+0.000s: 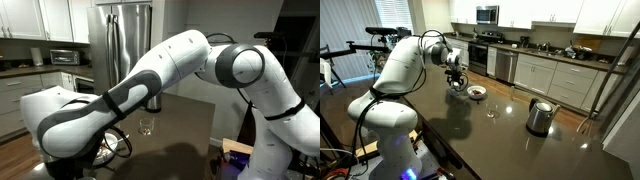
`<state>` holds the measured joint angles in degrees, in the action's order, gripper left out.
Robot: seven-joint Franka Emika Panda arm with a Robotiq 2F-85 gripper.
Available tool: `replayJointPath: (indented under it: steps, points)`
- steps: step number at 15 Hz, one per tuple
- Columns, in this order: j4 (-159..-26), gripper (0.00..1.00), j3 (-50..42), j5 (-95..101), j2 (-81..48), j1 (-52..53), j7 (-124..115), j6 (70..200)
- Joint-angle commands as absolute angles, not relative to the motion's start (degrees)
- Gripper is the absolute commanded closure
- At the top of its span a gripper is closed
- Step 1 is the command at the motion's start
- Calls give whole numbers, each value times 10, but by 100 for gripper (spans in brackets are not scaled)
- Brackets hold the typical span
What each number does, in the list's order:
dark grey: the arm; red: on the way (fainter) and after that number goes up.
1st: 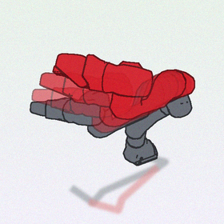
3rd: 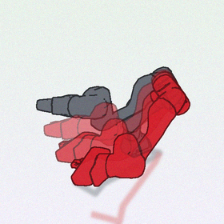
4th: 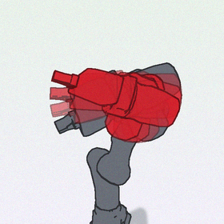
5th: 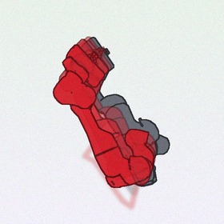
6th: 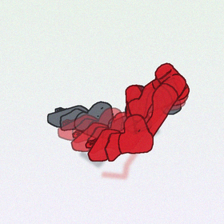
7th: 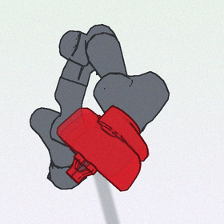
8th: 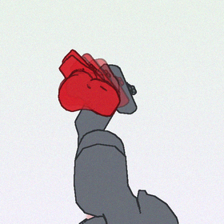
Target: Move the white mug backwards, pour the contents in the mug into the white bowl
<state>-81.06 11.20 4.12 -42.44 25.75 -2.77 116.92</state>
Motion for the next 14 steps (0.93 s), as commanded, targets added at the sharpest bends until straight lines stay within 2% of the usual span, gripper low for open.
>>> replayJointPath:
  steps: [1, 7, 14]
  points:
    - [-883, 0, 122, 28, -380, 245, -39, 1191]
    - [-976, 0, 131, 26, -328, 233, -19, 1206]
    - [-1055, 0, 160, 9, -259, 171, 108, 1178]
